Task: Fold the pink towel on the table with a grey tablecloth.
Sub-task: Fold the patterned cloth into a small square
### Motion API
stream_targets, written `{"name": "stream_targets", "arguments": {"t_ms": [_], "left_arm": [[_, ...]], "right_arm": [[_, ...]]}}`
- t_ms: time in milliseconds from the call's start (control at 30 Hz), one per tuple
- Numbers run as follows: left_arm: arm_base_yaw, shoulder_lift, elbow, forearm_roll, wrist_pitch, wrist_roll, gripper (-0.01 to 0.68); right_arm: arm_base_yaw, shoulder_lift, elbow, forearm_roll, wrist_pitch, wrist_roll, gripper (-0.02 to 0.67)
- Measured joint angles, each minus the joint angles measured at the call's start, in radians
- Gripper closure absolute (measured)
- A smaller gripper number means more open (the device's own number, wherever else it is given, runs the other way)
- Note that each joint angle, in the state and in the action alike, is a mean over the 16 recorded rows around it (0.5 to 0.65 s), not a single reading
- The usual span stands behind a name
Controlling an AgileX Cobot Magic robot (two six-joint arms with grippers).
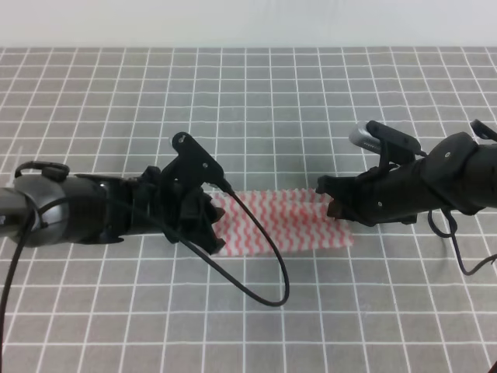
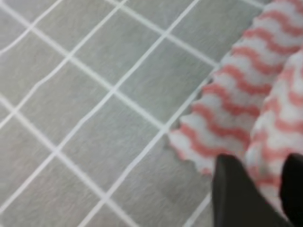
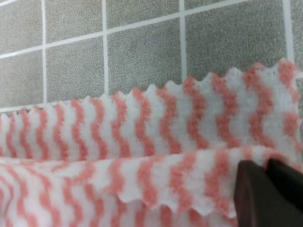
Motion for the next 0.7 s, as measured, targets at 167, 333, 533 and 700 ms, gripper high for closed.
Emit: {"name": "stream_targets", "arguments": {"t_ms": [167,333,533,700], "left_arm": [[0.0,-0.011,-0.024,0.001,-0.031,-0.005,0.395],[0.0,-0.04,-0.053,0.002,-0.062,-0.03,0.351],[0.0,-0.074,-0.067,0.004,-0.046,-0.101,0.375],[0.0,-0.073,-0.052,0.006,0.011,-0.15,0.443]], "right_arm": [[0.0,0.0,0.0,0.002,0.001,0.001,0.663],[0.0,0.001,0.0,0.003,0.001,0.002,0.663],[0.0,0.003,-0.001,0.006,-0.001,0.003,0.663],[0.0,0.003,-0.001,0.007,-0.003,0.003,0.663]]}}
